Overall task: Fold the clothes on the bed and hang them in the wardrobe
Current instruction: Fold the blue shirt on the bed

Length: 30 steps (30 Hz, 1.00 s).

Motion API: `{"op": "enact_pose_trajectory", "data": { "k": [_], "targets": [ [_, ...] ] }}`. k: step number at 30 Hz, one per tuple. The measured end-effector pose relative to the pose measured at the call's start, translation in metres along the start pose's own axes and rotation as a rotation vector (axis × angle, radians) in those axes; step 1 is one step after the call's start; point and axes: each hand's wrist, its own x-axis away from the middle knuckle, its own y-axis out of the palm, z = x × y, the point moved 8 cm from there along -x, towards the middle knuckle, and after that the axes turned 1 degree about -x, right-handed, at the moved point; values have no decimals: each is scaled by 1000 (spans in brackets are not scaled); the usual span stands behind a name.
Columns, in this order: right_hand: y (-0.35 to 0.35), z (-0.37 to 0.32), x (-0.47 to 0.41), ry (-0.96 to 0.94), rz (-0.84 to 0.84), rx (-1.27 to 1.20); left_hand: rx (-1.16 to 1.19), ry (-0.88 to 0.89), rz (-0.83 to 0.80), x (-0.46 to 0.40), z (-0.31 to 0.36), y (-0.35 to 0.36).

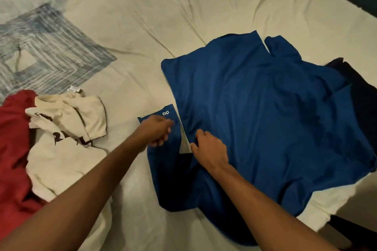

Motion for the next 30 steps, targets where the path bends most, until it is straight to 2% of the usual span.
{"op": "enact_pose_trajectory", "data": {
  "k": [3,6,8,12,13,15,18,20,23,25,28,30],
  "targets": [
    [8,-4,-17,14,-14,41,272,66,250,-54,23,-25],
    [17,-12,-33,-39,-2,104,338,52,389,-104,30,-45],
    [22,-19,-39,-107,-8,120,377,36,419,-129,38,-55],
    [35,-30,-46,-266,-58,74,467,33,374,-170,65,-65],
    [36,-29,-49,-287,-40,75,446,53,402,-178,73,-70],
    [34,-27,-55,-307,-10,13,435,82,566,-183,78,-91],
    [39,-27,-62,-356,-32,-52,481,14,772,-178,54,-114],
    [39,-30,-66,-379,-110,-44,514,-51,804,-181,31,-117],
    [30,-27,-78,-340,-221,-112,549,-41,820,-183,31,-118],
    [12,-26,-88,-317,-160,-129,580,-20,775,-189,37,-121],
    [-21,-16,-109,-252,106,-125,557,-4,669,-194,48,-126],
    [-38,-8,-126,-228,260,-158,580,34,684,-194,52,-136]
  ]
}}
